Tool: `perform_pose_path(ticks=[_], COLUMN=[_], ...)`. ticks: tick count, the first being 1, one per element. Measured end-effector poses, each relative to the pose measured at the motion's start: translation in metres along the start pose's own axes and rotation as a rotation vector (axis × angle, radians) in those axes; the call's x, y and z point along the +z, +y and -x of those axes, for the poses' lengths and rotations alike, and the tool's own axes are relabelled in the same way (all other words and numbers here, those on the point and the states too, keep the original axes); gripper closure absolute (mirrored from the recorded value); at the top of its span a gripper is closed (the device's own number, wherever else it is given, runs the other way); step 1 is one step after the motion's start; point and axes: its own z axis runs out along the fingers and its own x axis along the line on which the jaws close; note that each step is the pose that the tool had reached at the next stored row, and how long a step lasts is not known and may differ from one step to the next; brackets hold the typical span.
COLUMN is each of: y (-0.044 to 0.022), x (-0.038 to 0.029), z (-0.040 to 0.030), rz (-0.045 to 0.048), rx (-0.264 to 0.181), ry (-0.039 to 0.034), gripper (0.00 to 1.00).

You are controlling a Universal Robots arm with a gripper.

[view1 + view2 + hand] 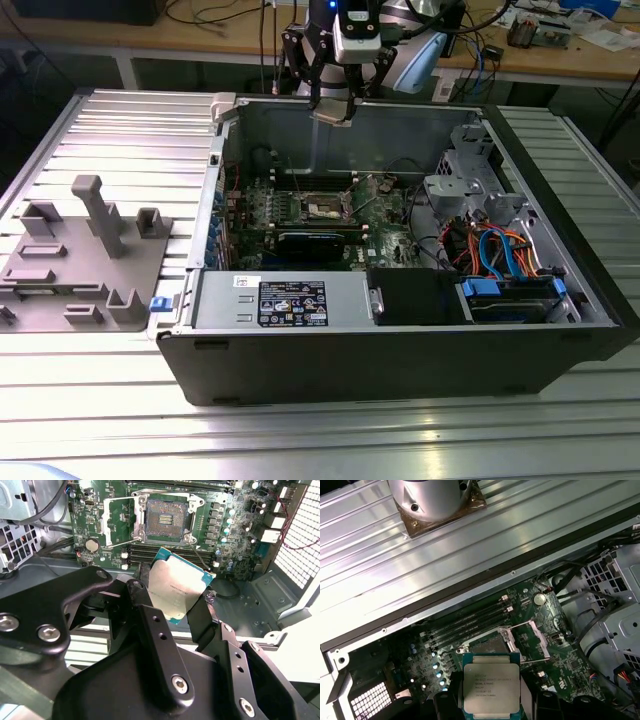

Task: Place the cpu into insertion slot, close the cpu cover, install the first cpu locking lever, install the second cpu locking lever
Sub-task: 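Place the cpu into insertion slot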

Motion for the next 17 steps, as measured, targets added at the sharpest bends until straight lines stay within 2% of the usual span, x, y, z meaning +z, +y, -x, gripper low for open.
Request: perform_pose_path(ticks=[17], y=[0.0], x=[0.0], z=[0.0], rz=[0.0002], rx=[0.01], ry=[-0.0008], gripper=[0.46])
